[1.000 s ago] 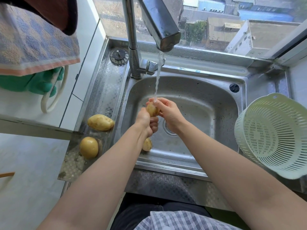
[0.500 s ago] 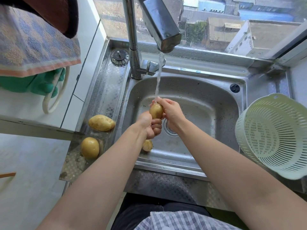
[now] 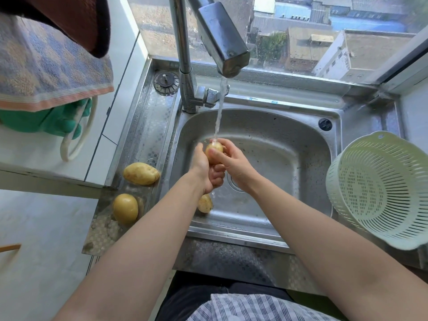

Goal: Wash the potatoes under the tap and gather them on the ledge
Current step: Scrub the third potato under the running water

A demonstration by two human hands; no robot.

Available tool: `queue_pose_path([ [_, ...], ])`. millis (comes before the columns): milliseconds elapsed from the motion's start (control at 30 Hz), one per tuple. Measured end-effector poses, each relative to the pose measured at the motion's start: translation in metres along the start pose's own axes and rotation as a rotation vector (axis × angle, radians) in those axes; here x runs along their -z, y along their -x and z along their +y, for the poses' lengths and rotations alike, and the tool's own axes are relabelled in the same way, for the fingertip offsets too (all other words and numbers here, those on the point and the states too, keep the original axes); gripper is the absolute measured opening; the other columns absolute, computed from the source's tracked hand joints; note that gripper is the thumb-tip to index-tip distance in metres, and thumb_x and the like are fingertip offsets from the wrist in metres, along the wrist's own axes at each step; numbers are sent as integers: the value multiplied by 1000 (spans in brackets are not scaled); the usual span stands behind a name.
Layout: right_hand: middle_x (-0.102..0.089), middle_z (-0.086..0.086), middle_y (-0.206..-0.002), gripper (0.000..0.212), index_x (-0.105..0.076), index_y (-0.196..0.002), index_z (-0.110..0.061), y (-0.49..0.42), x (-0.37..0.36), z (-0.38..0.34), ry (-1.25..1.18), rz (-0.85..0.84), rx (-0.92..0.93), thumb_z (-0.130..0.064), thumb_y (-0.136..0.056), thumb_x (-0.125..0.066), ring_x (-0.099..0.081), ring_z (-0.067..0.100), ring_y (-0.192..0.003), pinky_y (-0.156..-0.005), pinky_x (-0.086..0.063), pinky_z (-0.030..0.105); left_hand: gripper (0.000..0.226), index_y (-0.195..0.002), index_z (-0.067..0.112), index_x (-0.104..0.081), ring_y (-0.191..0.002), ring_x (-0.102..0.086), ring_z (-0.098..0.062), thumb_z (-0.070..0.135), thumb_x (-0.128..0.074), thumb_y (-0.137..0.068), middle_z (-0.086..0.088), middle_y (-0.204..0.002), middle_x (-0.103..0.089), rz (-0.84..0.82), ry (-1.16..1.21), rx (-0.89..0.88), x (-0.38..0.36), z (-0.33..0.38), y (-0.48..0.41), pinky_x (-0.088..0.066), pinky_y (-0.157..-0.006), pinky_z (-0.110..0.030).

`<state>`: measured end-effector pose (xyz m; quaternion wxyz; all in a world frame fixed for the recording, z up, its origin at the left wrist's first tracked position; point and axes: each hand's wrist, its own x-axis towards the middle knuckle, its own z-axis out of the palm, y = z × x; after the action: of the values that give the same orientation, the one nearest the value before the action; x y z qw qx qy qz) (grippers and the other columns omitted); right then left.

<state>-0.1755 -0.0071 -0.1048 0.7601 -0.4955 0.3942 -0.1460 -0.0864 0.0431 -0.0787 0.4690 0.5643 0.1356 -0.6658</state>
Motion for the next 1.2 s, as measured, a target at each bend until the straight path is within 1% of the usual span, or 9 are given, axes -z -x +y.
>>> queue_pose_path([
  [100, -60, 4, -88, 16, -61, -108, -23, -3, -11, -5, 26, 147, -6, -28, -95, -54, -50, 4, -54, -47, -42, 16, 60, -67, 16, -53, -29, -28, -7, 63, -28, -94, 3, -41, -34, 41, -88, -121, -13, -2, 4, -21, -33, -10],
  [233, -58, -14, -60, 29, -63, -75, -28, -12, -16, -7, 150, 370, 71, -28, -98, -45, -48, 7, -56, -48, -38, 20, 57, -69, 15, -52, -26, -34, -7, 58, -29, -98, 1, -41, -43, 30, -40, -144, -20, -6, 2, -26, -31, -11],
  [400, -63, 5, -109, 36, -55, -132, -23, -5, 5, -2, 84, -63, 8, -24, -96, -55, -59, 12, -89, -81, -51, 24, 60, -67, 12, -46, -26, -21, -6, 54, -19, -100, 4, -38, -24, 35, 30, -114, -3, 1, -2, -14, -35, -10],
  [600, -64, 3, -79, 15, -65, -91, -19, -8, -19, -5, 142, 325, 37, -33, -92, -60, -53, 8, -58, -50, -43, 21, 58, -62, 16, -51, -27, -24, -6, 53, -27, -100, 4, -37, -28, 55, -40, -155, -13, -5, 3, -19, -33, -11],
  [800, -63, 8, -105, 47, -55, -131, -18, -5, 5, -3, -4, -133, 11, -17, -87, -68, -62, 14, -89, -80, -51, 24, 61, -68, 10, -52, -29, -21, -6, 49, -19, -102, 3, -39, -25, 78, 0, -140, 0, 4, 3, -14, -36, -12],
  [900, -63, 9, -98, 27, -62, -113, -21, -4, -12, -7, 52, 102, 2, -28, -88, -68, -58, 8, -66, -57, -50, 18, 59, -70, 12, -54, -31, -26, -7, 51, -23, -101, 2, -42, -31, 67, -44, -163, -8, 1, 5, -19, -35, -13],
  [1000, -64, 11, -97, 21, -63, -106, -20, -7, -20, -11, 27, 229, -31, -32, -89, -67, -57, 12, -65, -47, -46, 18, 56, -70, 13, -56, -34, -33, -8, 53, -29, -99, 0, -47, -40, 50, -33, -168, -12, 0, 5, -25, -33, -14],
  [1100, -65, 7, -101, 42, -56, -129, -17, -7, 0, -11, -20, -66, -39, -14, -88, -66, -63, 12, -80, -73, -53, 25, 57, -69, 12, -49, -28, -21, -7, 49, -20, -101, 3, -40, -26, 37, -14, -136, -1, 4, 3, -15, -34, -13],
  [1200, -62, 17, -126, 62, -47, -141, -8, -8, 22, -11, -29, -229, -49, 6, -81, -56, -61, 21, -107, -101, -48, 35, 60, -64, 14, -41, -27, -17, -6, 55, -14, -99, 4, -40, -23, 16, -1, -84, 11, 5, 3, -11, -32, -12],
])
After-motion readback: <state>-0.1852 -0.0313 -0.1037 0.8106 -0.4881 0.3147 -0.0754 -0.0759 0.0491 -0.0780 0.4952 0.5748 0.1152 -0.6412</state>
